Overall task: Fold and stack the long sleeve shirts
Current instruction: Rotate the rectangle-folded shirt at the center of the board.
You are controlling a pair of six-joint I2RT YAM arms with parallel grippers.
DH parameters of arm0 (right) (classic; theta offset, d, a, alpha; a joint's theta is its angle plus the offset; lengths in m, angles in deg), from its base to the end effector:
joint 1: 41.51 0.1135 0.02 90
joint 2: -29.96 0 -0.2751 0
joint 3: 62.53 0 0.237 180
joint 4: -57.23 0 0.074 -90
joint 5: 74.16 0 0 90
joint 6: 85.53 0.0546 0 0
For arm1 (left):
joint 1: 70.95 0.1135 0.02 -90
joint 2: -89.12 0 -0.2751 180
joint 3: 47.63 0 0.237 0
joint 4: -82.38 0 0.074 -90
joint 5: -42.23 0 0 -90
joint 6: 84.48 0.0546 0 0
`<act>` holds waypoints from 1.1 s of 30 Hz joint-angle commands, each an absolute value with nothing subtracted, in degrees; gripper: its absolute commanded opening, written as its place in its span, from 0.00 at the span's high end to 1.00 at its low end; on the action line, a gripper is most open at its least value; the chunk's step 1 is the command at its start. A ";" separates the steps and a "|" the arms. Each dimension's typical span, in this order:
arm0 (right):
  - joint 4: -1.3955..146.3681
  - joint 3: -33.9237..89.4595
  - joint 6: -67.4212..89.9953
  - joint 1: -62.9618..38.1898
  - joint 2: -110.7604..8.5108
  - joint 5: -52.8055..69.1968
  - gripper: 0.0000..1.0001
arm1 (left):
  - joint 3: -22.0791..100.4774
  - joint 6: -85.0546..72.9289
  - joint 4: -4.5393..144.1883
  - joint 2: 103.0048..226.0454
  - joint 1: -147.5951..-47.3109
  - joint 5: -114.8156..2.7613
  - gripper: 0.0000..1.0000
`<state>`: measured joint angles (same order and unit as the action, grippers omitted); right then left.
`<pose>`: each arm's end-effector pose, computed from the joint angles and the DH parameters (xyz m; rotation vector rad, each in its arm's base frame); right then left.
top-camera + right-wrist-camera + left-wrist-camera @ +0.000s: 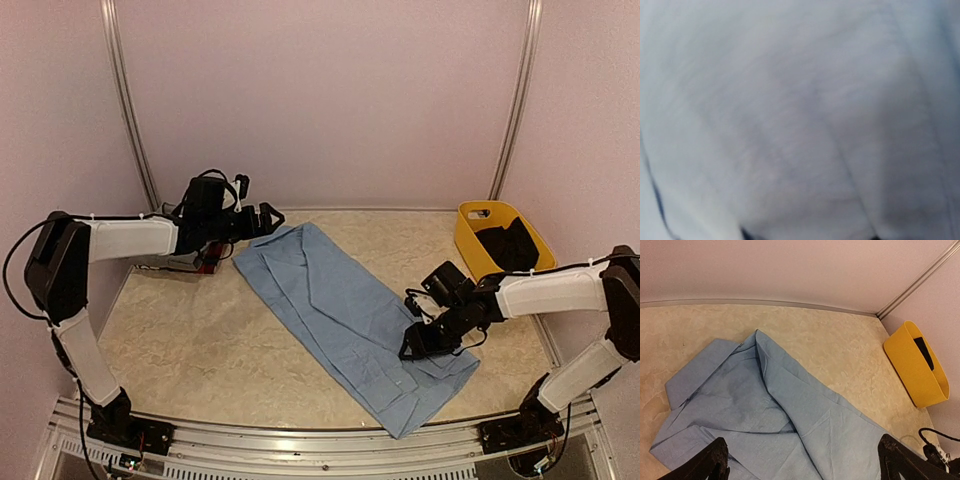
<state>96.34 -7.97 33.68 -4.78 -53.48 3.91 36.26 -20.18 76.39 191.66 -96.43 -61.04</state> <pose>0.1887 0.1549 0.1542 -0.2472 2.8696 0.5572 0.3736 -0.1919 0.2532 0.1509 2.0752 -0.7926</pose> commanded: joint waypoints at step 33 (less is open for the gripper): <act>94.04 3.59 40.27 14.47 -58.37 9.93 0.42 | 69.32 -19.71 63.36 227.26 -102.53 -63.38 0.04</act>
